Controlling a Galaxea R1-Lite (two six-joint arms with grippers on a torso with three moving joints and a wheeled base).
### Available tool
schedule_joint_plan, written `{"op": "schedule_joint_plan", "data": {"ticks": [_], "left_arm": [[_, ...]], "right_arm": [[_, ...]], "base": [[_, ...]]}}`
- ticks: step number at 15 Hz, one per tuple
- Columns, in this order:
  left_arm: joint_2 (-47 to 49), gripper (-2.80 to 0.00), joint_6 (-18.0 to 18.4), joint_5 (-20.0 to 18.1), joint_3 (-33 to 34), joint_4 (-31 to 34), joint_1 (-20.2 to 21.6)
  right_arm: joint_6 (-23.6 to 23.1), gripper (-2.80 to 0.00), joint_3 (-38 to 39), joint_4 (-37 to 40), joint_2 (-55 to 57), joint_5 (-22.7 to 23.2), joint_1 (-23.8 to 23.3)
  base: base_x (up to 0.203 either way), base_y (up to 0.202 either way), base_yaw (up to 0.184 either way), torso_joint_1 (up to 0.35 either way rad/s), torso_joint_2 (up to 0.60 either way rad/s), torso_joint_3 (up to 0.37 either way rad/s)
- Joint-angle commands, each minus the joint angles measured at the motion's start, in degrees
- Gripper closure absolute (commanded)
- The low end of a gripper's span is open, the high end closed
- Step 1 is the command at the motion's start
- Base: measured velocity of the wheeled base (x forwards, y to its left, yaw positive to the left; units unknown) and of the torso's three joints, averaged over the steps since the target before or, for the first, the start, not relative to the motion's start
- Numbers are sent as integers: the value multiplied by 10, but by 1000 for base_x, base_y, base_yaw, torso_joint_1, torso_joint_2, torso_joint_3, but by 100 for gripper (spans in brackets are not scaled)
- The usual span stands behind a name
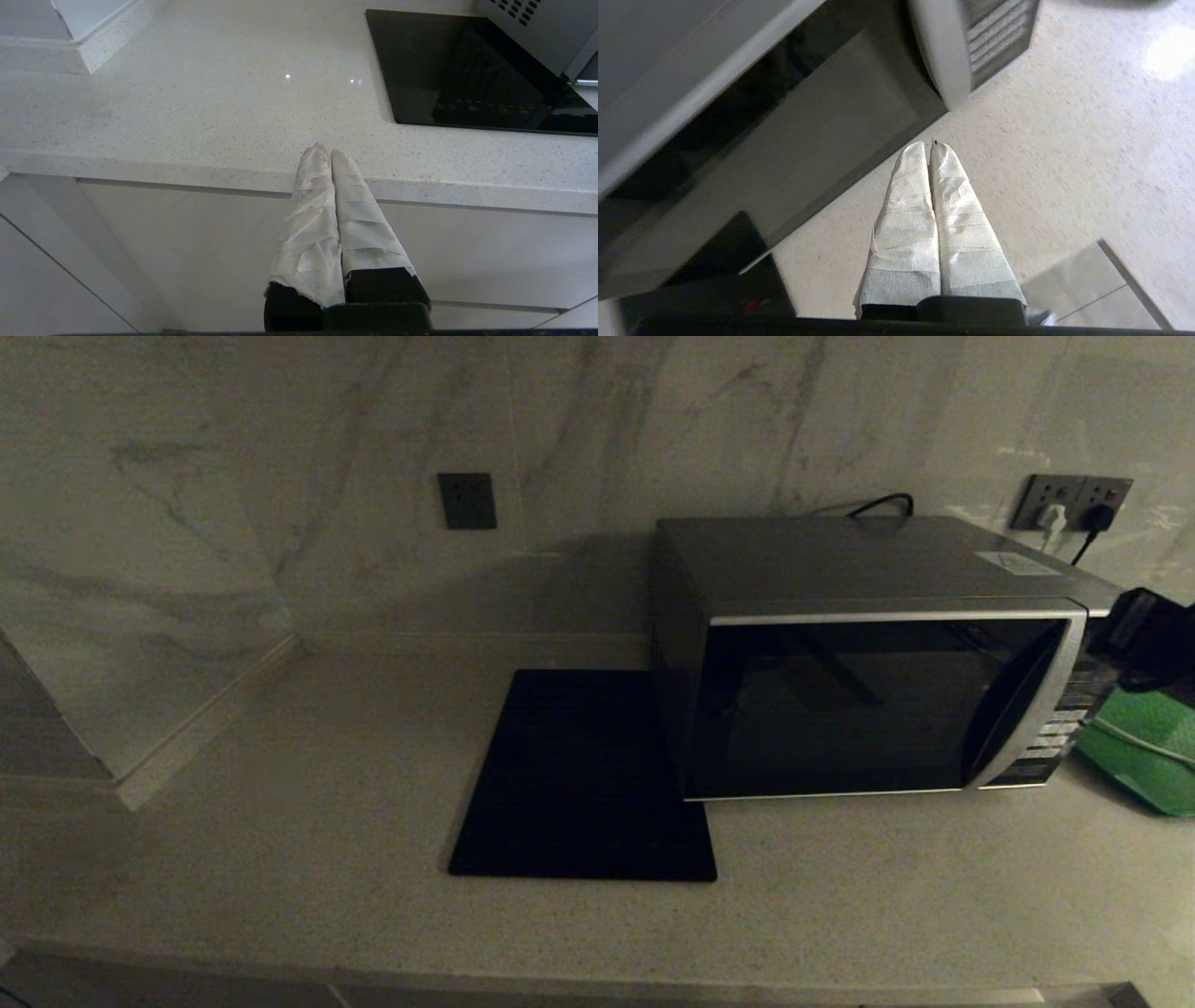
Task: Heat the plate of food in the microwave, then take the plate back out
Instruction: Open the microwave oven
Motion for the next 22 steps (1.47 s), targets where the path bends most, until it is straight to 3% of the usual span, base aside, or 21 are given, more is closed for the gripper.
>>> {"op": "schedule_joint_plan", "data": {"ticks": [1,5,8,11,13,16,18,22], "left_arm": [[0,0,0,0,0,0,0],[0,0,0,0,0,0,0],[0,0,0,0,0,0,0],[0,0,0,0,0,0,0],[0,0,0,0,0,0,0],[0,0,0,0,0,0,0],[0,0,0,0,0,0,0],[0,0,0,0,0,0,0]], "right_arm": [[2,0,-44,60,-32,99,-70],[-4,0,-103,172,-45,346,-199],[-11,0,-82,182,-41,462,-254],[-12,0,-72,182,-2,585,-340],[-19,0,-70,173,58,610,-397],[-86,0,-34,91,149,617,-503],[-124,0,24,-51,195,616,-546],[-156,0,168,-371,268,615,-566]], "base": [[0,0,0,0,0,0],[0,0,0,0,0,0],[0,0,0,0,0,0],[0,0,0,0,0,0],[0,0,0,0,0,0],[0,0,0,0,0,0],[0,0,0,0,0,0],[0,0,0,0,0,0]]}}
